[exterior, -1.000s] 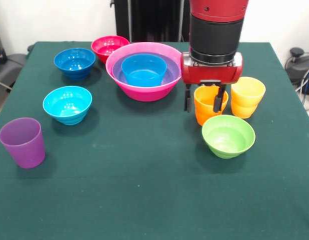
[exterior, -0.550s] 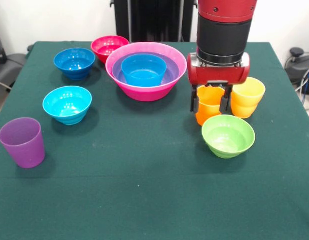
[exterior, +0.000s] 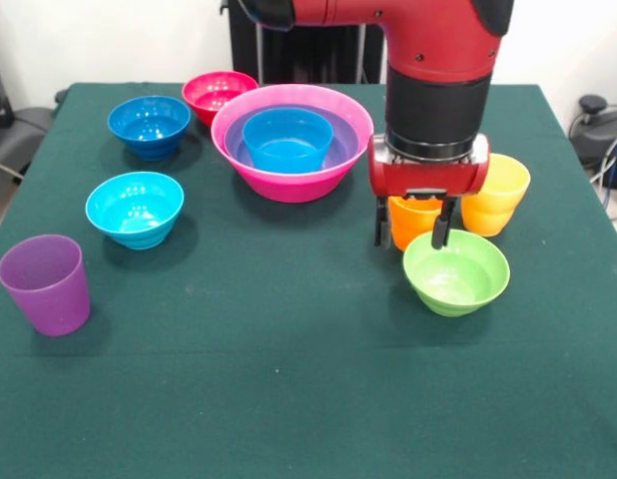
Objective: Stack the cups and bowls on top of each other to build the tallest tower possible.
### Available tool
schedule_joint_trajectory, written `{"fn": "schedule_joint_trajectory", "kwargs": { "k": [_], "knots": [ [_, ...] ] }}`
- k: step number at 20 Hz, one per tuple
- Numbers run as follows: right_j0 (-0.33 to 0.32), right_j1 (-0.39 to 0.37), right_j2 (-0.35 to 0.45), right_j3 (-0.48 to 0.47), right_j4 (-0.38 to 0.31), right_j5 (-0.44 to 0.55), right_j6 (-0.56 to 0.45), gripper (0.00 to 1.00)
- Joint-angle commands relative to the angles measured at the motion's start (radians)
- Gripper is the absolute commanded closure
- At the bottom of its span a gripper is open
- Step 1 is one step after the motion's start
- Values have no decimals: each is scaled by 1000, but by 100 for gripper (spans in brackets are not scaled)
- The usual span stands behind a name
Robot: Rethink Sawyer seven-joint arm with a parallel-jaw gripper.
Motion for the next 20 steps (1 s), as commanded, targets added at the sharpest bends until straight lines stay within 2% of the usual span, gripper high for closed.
{"fn": "schedule_joint_trajectory", "kwargs": {
  "k": [1, 20],
  "knots": [
    [-14, 58, 35, -44, -26, -11, -26, 0],
    [4, 102, 17, -37, -45, -105, 16, 0]
  ]
}}
